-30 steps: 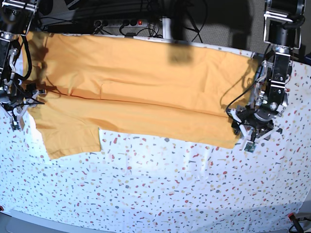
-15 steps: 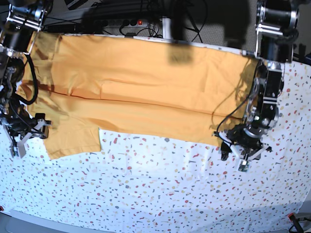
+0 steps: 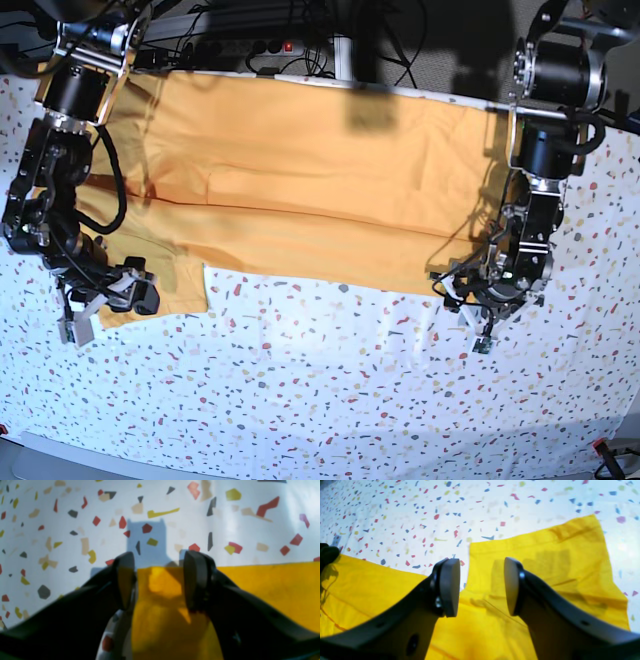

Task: Fold the T-shirt properly
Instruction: 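Open both grippers to release the folded hem, then reposition both grippers over the folded shirt's lower edge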

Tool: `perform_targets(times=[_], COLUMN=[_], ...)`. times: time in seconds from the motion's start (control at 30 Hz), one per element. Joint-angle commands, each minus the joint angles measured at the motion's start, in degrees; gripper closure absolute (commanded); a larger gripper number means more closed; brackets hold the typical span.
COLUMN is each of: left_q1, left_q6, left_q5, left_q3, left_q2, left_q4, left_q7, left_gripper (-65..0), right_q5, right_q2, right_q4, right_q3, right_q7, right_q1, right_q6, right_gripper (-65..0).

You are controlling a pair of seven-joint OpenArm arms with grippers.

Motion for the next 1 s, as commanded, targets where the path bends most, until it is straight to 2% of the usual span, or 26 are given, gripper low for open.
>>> perform_targets(times=[0.0, 0.07, 0.13, 0.33, 0.4, 0.5, 0.87, 0.93, 0.97], left_q1=[-1.2, -1.3, -1.3, -1.2, -1.2, -1.2, -1.0, -1.0, -1.1], left_q6=[0.2, 0.4, 0.4, 0.3, 0.3, 0.3, 0.2, 0.2, 0.2], left_q5=[0.9, 0.9, 0.4, -1.4, -1.4, -1.5, -1.4, -1.4, -1.4], left_q3=[-0.2, -0.2, -0.2, -0.2, -0.2, -0.2, -0.2, -0.2, -0.2], left_q2=[-0.5, -0.5, -0.5, -0.5, -0.5, -0.5, -0.6, -0.6, -0.5], left_q4=[0.5, 0.5, 1.0, 5.0, 6.8, 9.2, 11.4, 11.4, 11.4], left_q7=[1.7, 1.7, 1.7, 2.3, 2.4, 2.4, 5.2, 5.8, 6.6], left_gripper=[-27.4, -16.3, 0.0, 0.0, 0.0, 0.0, 0.0, -17.9, -24.3], right_q5=[0.7, 0.7, 0.7, -0.7, -3.6, -7.4, -7.3, -7.2, -7.2], right_q2=[0.8, 0.5, 0.5, 0.5, 0.5, 0.5, 0.5, 0.5, 0.5], right_q4=[1.0, 1.0, 1.0, 1.0, 1.0, 0.7, 0.7, 0.7, 0.7], right_q3=[0.3, 0.3, 0.3, 0.3, 0.3, 0.3, 0.3, 0.3, 0.3], right_q7=[1.7, 1.7, 1.7, 4.0, 6.6, 7.4, 7.0, 6.4, 6.0], right_q1=[1.5, 1.5, 1.5, 1.5, 1.7, 3.1, 5.5, 5.5, 5.5], right_q6=[0.9, 0.9, 0.9, 0.9, 0.9, 0.8, 0.8, 0.8, 0.8], right_gripper=[-28.7, -28.6, -28.7, -28.6, -28.6, -28.6, -28.6, -28.6, -28.6])
